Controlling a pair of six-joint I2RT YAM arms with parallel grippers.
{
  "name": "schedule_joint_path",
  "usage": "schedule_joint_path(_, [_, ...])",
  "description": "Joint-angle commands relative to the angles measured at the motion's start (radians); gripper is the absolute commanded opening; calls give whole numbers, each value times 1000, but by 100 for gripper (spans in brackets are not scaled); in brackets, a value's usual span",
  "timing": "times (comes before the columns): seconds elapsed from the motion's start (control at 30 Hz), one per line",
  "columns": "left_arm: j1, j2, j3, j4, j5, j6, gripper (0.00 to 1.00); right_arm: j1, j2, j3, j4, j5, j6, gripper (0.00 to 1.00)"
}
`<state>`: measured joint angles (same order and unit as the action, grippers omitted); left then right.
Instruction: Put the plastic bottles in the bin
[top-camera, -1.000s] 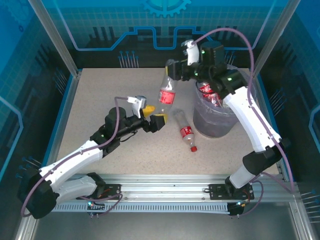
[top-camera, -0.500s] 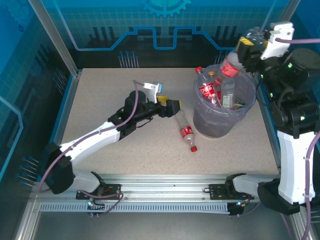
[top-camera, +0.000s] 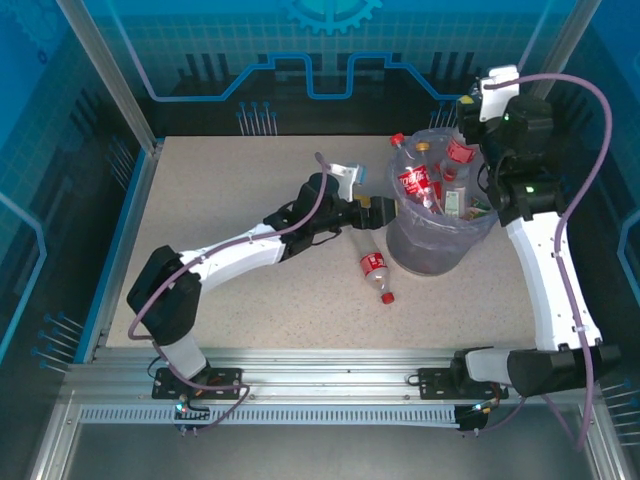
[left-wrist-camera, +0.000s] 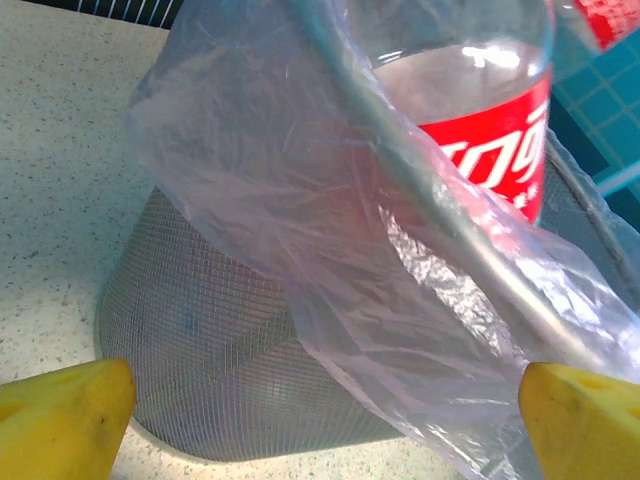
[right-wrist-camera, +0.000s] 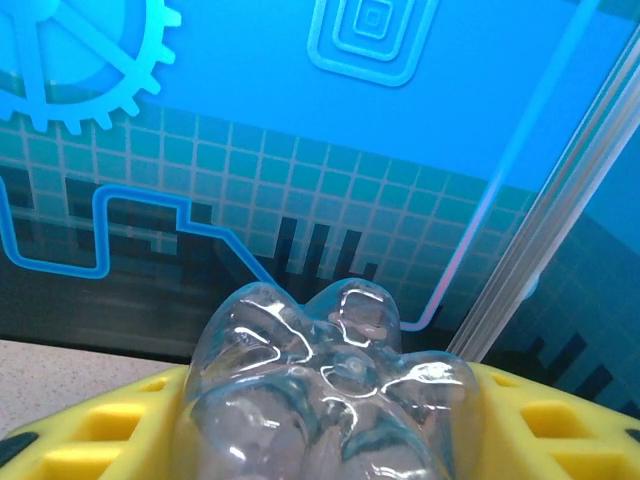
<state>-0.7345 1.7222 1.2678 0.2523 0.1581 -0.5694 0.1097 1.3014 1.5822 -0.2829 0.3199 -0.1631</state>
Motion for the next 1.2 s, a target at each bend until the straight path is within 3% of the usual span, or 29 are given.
schedule_joint_path(0.0, [-2, 37, 51, 21, 12, -27, 99, -19, -5, -27, 194, -31, -29, 47])
schedule_joint_path(0.43, [-2, 101, 96, -8, 13, -30, 99, -34, 44, -128, 167, -108, 38, 47])
schedule_joint_path(0.77, [2, 78, 86, -20, 14, -16, 99, -35, 76, -184, -68, -127, 124, 48])
schedule_joint_path(1.17, [4, 56, 78, -21, 22, -15, 99, -35, 108, -375, -27, -131, 219, 51])
